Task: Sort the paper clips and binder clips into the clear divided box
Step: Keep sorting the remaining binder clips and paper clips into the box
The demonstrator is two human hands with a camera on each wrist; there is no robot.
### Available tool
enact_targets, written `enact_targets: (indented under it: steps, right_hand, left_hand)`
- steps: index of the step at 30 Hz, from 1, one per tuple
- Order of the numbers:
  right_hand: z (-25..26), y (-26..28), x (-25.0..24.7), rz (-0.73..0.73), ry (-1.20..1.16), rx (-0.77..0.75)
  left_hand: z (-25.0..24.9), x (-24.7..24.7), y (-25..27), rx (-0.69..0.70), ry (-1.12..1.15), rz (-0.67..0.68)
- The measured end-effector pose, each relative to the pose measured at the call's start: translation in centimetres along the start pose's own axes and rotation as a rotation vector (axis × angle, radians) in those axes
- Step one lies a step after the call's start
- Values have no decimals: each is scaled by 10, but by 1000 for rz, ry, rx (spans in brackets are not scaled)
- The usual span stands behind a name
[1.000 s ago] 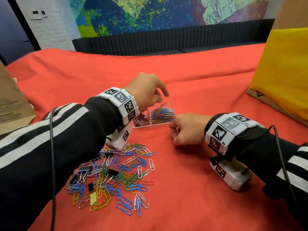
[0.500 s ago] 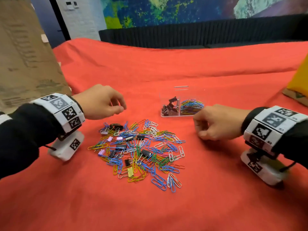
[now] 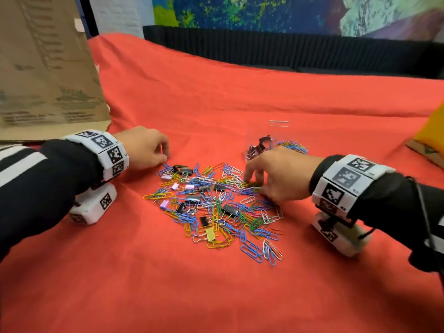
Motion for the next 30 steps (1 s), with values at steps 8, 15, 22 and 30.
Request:
enact_targets:
  steps: [8, 15, 22, 30]
  right_hand:
    - [-8, -3, -5, 53, -18, 64]
    - [-41, 4, -55, 24, -170, 190]
    - [-91, -18, -81, -191, -148, 390]
    - [-97, -38, -67, -197, 92, 370]
  left_hand:
    - [-2, 3, -1, 36, -29, -17]
    - [4, 6, -5, 61, -40, 7]
    - [4, 5, -4, 48, -31, 14]
    - [4, 4, -3, 37, -60, 6]
Point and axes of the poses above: each hand's wrist, its own y-axis away from the middle knuckle, its own x-axis out of the palm, z = x × y, the point moved 1 cm from there along -y, towards the middle knuckle, and after that the axes turned 7 degrees about -z, right-handed, at the moved point
